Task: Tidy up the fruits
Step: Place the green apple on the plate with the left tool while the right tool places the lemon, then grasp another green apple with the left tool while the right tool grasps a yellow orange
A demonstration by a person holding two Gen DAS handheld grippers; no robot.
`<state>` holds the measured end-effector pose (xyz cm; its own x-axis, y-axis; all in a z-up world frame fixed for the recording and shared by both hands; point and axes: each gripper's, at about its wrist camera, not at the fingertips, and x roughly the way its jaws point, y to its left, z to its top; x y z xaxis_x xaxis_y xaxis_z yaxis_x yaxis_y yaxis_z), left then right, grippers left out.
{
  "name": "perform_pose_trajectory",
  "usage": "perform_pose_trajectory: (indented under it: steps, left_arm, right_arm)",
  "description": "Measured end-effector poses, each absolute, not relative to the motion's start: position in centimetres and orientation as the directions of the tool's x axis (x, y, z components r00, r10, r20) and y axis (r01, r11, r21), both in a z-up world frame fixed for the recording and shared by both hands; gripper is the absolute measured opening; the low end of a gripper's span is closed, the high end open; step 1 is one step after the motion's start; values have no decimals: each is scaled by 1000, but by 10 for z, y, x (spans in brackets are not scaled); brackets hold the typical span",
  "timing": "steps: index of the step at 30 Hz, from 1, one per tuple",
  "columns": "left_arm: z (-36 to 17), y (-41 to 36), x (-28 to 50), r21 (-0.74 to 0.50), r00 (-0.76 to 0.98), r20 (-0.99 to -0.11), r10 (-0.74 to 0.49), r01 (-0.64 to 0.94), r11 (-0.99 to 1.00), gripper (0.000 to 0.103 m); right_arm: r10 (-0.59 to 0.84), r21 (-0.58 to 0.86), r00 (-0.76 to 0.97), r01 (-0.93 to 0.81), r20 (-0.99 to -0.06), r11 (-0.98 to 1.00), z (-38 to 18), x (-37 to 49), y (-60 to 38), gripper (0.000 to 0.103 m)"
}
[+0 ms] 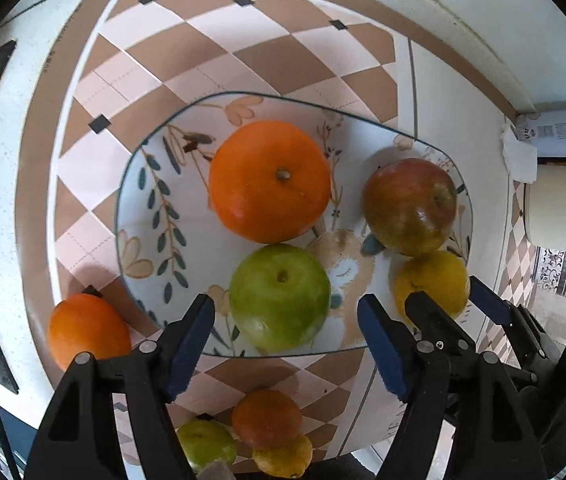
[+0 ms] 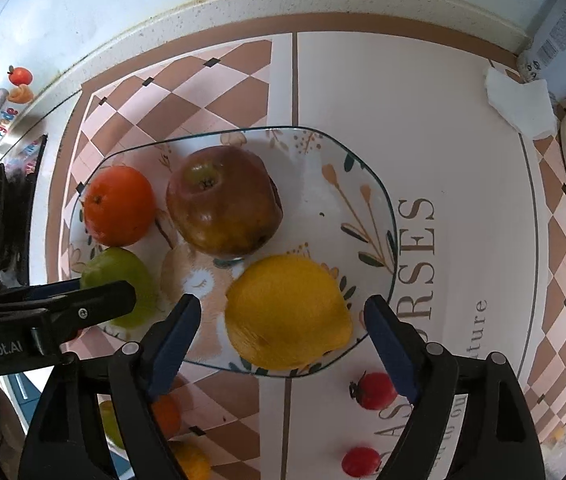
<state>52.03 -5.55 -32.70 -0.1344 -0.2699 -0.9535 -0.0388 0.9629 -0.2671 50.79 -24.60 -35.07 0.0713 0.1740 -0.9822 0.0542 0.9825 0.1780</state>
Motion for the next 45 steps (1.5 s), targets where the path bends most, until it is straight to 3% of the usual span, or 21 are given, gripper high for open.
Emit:
perform_pose_trajectory:
  steps: [4,16,45]
  left_arm:
    - [-311,-47,510,-235,-103,-966,-235,-13,972,73]
    - [-259,-35,464,-55,104,-993,-59,41,998,73]
    - [-120,-17,351,-69,379,-921,-88,63,996,73]
  right_arm:
    - [168,173,75,73,-983,982,-341,499,-250,92]
    - [76,90,151,94,-986,991,-286,442,-245,92]
    - [110,134,393,33,-913,990,-121,329,-214,92]
